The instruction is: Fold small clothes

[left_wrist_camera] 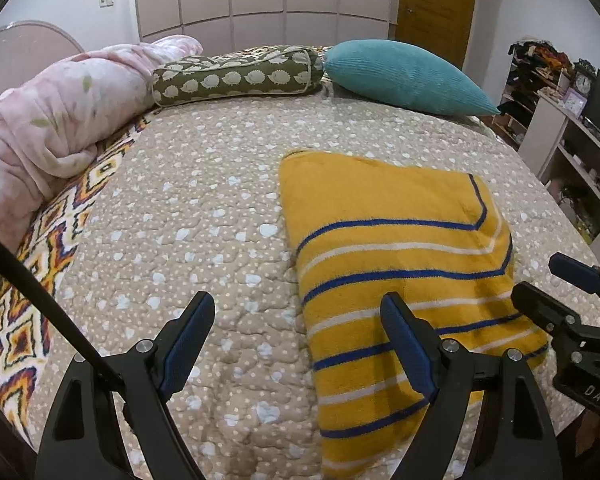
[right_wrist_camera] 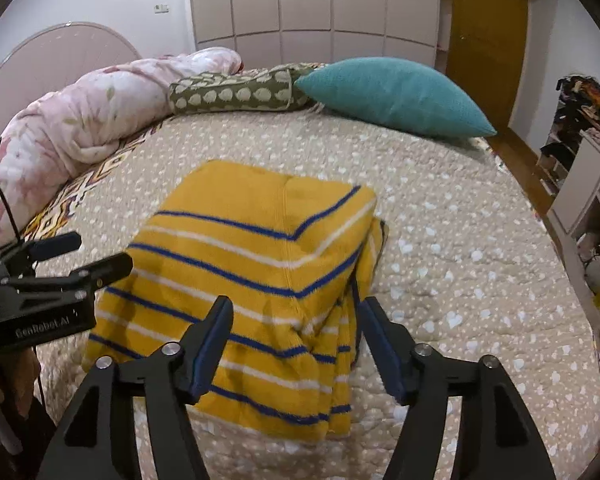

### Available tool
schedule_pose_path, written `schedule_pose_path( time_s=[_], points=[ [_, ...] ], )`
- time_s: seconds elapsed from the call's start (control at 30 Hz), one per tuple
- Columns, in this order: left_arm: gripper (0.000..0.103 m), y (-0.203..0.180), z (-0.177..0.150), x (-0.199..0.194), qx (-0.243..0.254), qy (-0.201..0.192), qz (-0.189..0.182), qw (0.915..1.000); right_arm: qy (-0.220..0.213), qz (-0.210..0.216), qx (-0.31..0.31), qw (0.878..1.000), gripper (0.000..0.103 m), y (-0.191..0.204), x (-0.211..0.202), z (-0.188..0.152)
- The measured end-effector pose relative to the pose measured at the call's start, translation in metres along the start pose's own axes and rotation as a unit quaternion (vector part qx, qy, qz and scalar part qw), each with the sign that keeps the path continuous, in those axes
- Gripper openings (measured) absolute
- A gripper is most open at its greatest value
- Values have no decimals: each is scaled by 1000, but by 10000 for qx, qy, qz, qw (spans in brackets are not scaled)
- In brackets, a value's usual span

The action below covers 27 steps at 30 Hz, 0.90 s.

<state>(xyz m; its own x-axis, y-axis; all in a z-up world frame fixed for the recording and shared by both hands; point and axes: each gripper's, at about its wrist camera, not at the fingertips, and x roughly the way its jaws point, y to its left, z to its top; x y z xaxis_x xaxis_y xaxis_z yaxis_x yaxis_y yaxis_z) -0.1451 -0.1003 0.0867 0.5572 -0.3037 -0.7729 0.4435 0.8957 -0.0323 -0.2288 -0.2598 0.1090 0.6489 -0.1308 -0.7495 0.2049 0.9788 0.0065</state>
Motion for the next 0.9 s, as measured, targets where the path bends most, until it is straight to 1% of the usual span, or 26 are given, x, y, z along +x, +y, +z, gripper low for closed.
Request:
schedule_pose_path(
  time_s=[0.27,0.4,0.9],
  points=[
    [84,5,-1,0,-123,-20,41,9999,-12,-148,28,9999,77,6,4,4],
    [84,5,1,-2,-132,-63,75,9999,-26,-131,93,9999,80,4,4,6],
    [84,1,0,2,-93,-58,202,9997,36,-49,270,9996,82,-3,11,5]
  ],
)
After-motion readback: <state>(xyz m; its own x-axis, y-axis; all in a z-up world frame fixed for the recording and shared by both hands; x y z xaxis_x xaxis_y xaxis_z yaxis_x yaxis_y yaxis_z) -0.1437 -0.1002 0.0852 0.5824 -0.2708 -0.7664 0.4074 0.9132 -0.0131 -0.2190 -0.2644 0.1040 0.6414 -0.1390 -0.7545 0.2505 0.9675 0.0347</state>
